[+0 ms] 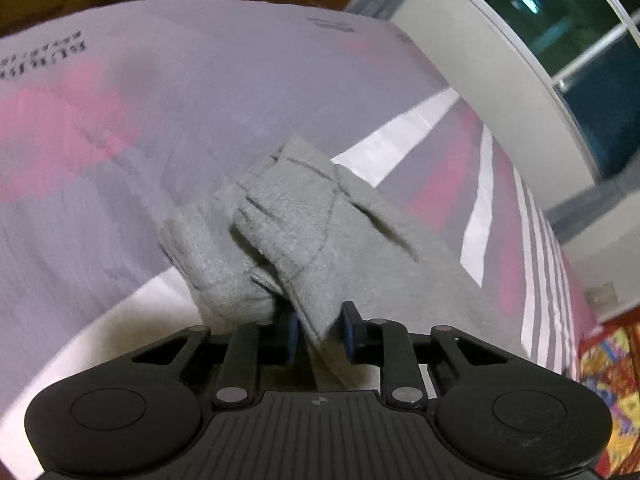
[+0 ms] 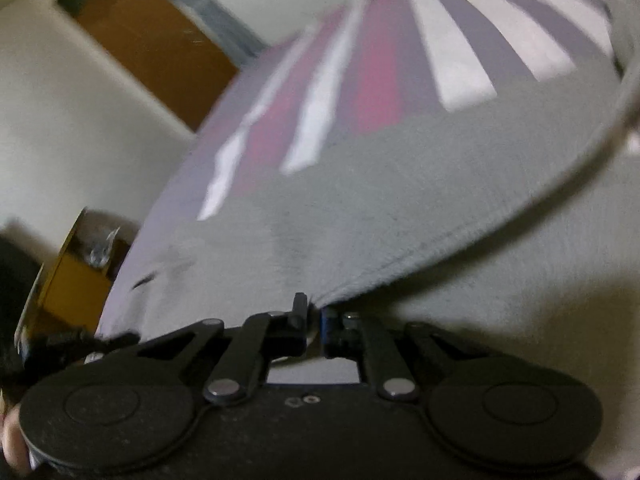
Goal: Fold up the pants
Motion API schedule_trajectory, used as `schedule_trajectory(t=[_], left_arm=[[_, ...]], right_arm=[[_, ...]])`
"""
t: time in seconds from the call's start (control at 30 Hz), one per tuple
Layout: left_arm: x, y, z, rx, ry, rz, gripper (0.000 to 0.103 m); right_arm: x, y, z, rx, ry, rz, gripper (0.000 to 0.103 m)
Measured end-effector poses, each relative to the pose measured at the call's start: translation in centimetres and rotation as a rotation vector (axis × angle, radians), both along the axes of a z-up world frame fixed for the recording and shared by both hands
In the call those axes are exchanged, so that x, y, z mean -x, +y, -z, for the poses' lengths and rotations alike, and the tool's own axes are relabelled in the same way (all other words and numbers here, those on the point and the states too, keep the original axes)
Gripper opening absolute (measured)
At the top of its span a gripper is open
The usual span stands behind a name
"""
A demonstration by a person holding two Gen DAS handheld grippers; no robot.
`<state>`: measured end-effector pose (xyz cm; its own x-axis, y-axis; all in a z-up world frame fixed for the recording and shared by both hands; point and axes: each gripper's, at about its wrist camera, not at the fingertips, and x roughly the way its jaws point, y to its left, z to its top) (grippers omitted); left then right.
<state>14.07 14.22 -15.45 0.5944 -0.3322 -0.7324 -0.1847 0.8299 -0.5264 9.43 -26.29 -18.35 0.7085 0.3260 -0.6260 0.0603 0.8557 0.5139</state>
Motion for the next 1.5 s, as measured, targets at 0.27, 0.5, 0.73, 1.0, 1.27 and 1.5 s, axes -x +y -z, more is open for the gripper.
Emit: schedule_trajectory(t=[0.27, 0.5, 0.73, 1.0, 1.27, 1.5], left_arm=[[0.9, 2.8, -0.1, 0.028, 0.016, -0.041, 0.023], [-0.2, 2.5, 1.0, 0.077, 0.026, -0.073, 0.026], [-0.8, 2.0, 2.0, 0.072, 0.017, -0.118, 0.026], [-0.9, 1.7, -1.2, 0.030, -0.103, -0.128, 0.014], [0.0, 4.3, -0.7, -0.034, -0.088, -0.097, 0.006], [1.1, 4.2, 1.5, -0.098, -0.020, -0.167, 0.007]], right_arm=[[2.1, 1.4, 0.6, 0.063, 0.053, -0.083, 0.006], [2.0, 0.6, 1.1, 0.059, 0.086, -0.039, 0.021], [2.4, 0.0, 1.9, 0.027, 0.116, -0.010, 0.029], [1.8, 0.5, 0.5, 0.025, 0.054, -0.022, 0.006], [4.3, 3.1, -0.4, 0.095, 0.029, -0.141, 0.006], [4.4, 2.2, 1.4, 0.111, 0.116, -0.139, 0.025]])
